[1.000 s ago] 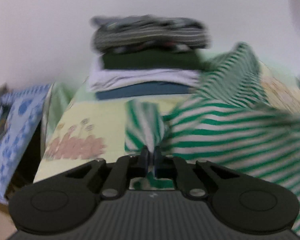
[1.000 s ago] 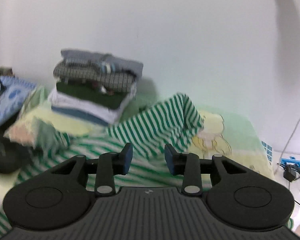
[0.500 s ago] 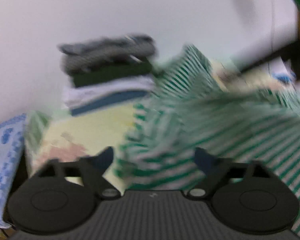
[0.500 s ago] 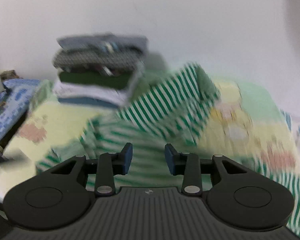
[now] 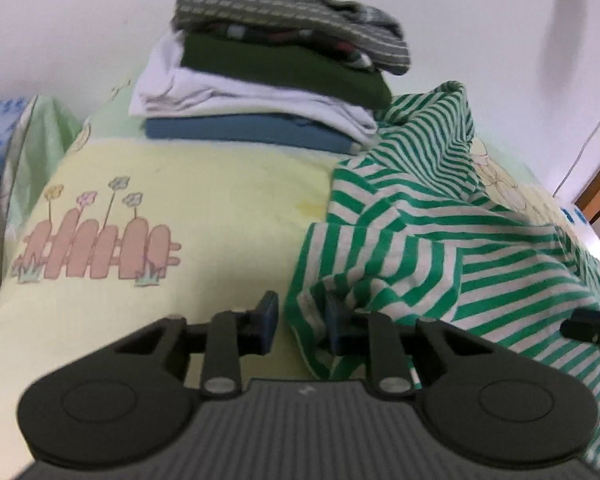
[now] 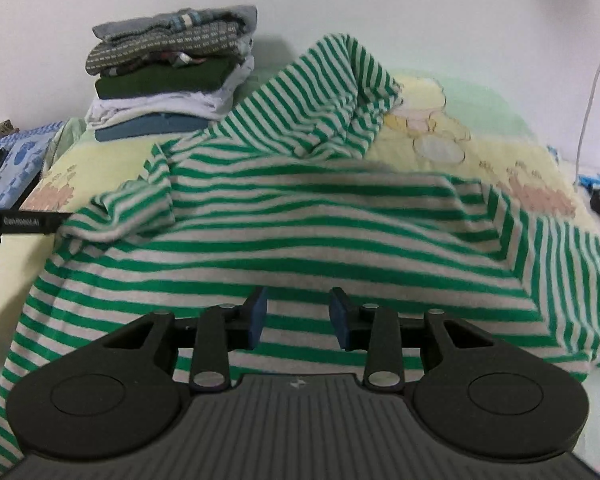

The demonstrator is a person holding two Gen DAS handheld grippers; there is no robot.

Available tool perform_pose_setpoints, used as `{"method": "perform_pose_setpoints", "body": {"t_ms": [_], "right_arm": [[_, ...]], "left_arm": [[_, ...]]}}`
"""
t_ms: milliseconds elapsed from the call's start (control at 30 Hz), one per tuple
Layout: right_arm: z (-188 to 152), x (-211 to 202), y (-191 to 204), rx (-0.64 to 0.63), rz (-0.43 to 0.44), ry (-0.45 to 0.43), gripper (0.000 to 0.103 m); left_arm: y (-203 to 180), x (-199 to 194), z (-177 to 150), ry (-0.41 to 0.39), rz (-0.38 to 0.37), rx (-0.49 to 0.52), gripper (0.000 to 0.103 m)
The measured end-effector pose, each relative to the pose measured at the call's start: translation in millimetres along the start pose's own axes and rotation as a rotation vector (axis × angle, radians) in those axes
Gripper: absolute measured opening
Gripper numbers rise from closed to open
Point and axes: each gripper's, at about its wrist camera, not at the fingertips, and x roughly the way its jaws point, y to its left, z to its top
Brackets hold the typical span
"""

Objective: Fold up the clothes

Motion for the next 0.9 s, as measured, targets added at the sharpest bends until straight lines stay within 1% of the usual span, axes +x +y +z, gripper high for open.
{"method": "perform_pose_setpoints", "body": {"t_ms": [33, 67, 133, 167, 200, 267, 300, 333, 367, 400, 433, 467, 533, 600, 633, 667, 700, 733, 767, 833, 900], "right_arm": [[1, -1, 1, -0.003, -0.003, -0.009, 0.037], [1, -1, 0, 0.004, -0.003, -0.01, 0.037], [1, 0, 0, 0.021, -0.004, -0.009, 0.037], [0, 0, -1, 0.031, -0.002, -0.006, 0.037], [-1, 0, -2, 0.043, 0.002, -0.004, 0.037], [-4, 3, -2, 0.069, 0.011, 0.003, 0.037], [-5, 4, -2, 0.082, 0.015, 0.009, 0.037], [-6, 6, -1, 0.092, 0.015, 0.018, 0.037], [-6, 7, 0, 0.093, 0.004, 0.023, 0.037], [-7, 8, 2, 0.093, -0.006, 0.028, 0.037], [-8, 8, 4, 0.089, -0.015, 0.023, 0.034], [-9, 7, 5, 0.085, -0.022, 0.019, 0.033], [-13, 5, 7, 0.082, -0.025, 0.009, 0.028], [-17, 4, 9, 0.069, -0.042, 0.0, 0.023], [-20, 4, 9, 0.06, -0.05, -0.007, 0.018], [-23, 5, 10, 0.057, -0.055, -0.015, 0.012], [-26, 5, 10, 0.054, -0.059, -0.023, 0.008], [-28, 7, 10, 0.056, -0.065, -0.025, 0.0], [-30, 8, 9, 0.061, -0.071, -0.021, 0.0], [-33, 9, 9, 0.06, -0.081, -0.021, 0.0], [-35, 9, 8, 0.05, -0.116, -0.036, 0.0]], "left_arm": [[0, 0, 0, -0.002, -0.008, -0.002, 0.022], [0, 0, 0, -0.005, -0.016, -0.004, 0.025], [5, -10, 0, -0.023, -0.038, -0.01, 0.041], [6, -13, 0, -0.033, -0.043, -0.007, 0.053], [5, -14, 1, -0.036, -0.037, 0.003, 0.053], [3, -4, 0, 0.017, -0.063, 0.0, 0.047], [3, 2, -1, 0.04, -0.09, -0.015, 0.047], [-1, 3, -2, 0.022, -0.084, -0.01, 0.045], [-8, 6, -1, 0.017, -0.061, 0.01, 0.034], [-12, 7, 1, 0.019, -0.055, 0.012, 0.012], [-14, 7, 3, 0.022, -0.068, -0.001, 0.009], [-16, 2, 6, 0.007, -0.049, 0.005, 0.004], [-20, -7, 11, -0.024, -0.011, 0.02, 0.002], [-18, -21, 14, -0.057, 0.042, 0.059, 0.002], [-16, -28, 16, -0.072, 0.068, 0.074, 0.002], [-11, -37, 17, -0.09, 0.11, 0.09, 0.002], [-6, -45, 17, -0.108, 0.153, 0.107, 0.002], [-1, -52, 17, -0.123, 0.204, 0.12, 0.002], [5, -59, 17, -0.137, 0.255, 0.132, 0.002], [21, -70, 17, -0.14, 0.341, 0.117, 0.002], [41, -76, 14, -0.134, 0.435, 0.094, 0.003]]}}
